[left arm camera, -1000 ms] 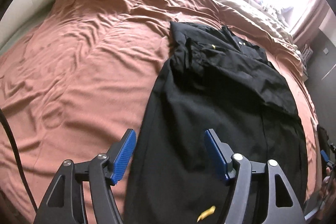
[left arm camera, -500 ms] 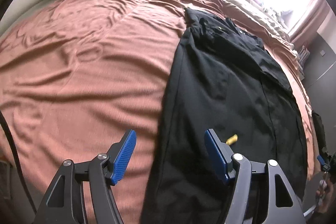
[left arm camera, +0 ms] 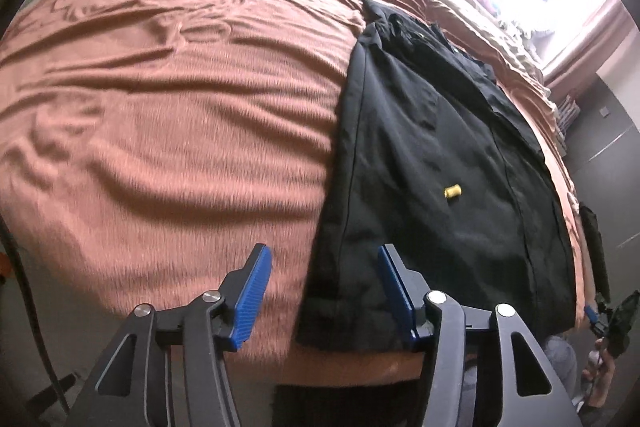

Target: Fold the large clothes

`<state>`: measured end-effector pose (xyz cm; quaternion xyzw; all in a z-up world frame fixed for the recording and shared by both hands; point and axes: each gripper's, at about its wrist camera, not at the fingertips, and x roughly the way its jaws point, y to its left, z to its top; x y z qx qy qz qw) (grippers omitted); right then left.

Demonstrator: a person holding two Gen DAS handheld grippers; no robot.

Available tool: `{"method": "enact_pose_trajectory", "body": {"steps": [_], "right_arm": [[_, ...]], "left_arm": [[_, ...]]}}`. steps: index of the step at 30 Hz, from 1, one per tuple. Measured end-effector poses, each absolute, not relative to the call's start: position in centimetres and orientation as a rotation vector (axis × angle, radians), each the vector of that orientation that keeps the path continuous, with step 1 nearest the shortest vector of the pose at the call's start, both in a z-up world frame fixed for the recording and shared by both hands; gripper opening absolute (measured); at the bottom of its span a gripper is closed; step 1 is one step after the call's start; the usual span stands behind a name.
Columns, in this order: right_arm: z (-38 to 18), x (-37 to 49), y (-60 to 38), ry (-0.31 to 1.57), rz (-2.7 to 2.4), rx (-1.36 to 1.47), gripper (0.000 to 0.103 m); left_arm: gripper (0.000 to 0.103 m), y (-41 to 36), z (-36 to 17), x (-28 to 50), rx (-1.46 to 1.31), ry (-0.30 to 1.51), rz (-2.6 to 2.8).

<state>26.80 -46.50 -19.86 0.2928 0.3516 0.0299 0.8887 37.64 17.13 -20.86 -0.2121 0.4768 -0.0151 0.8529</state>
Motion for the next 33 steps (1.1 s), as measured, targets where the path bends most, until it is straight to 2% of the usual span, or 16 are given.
{"method": "enact_pose_trajectory", "body": {"steps": [5, 10, 19, 21, 23, 25, 33], "right_arm": [[-22.3, 26.4, -46.4, 0.759, 0.13, 0.678, 0.061], [-24.8, 26.8, -45.5, 0.78, 0.188, 0.74, 0.061], [-27.2, 27.8, -45.2, 0.73, 0.377, 0.961, 0.061], [-27.4, 28.1, -45.0, 0.714, 0.374, 0.978, 0.054], [-27.6, 28.5, -45.0, 0.706, 0.347, 0.988, 0.042], [-28.3, 28.9, -45.3, 0.702, 0.324, 1.017, 0.039], [-28.1, 29.7, -43.7, 0.715, 0.311, 1.024, 0.038]], "left_arm": [[0.054, 17.2, -21.4, 36.7, -0.481, 0.994, -0.061], [0.048, 17.6, -22.1, 36.5, -0.585, 1.001, -0.138], [0.048, 18.8, -23.1, 37.1, -0.791, 0.95, -0.223], [0.047, 18.7, -23.3, 37.0, -0.822, 0.949, -0.244], [0.044, 18.4, -23.1, 36.8, -0.804, 0.95, -0.238], [0.045, 18.5, -22.8, 36.6, -0.816, 0.932, -0.246], [0.045, 19.2, -23.0, 39.3, -0.848, 0.905, -0.234]]}}
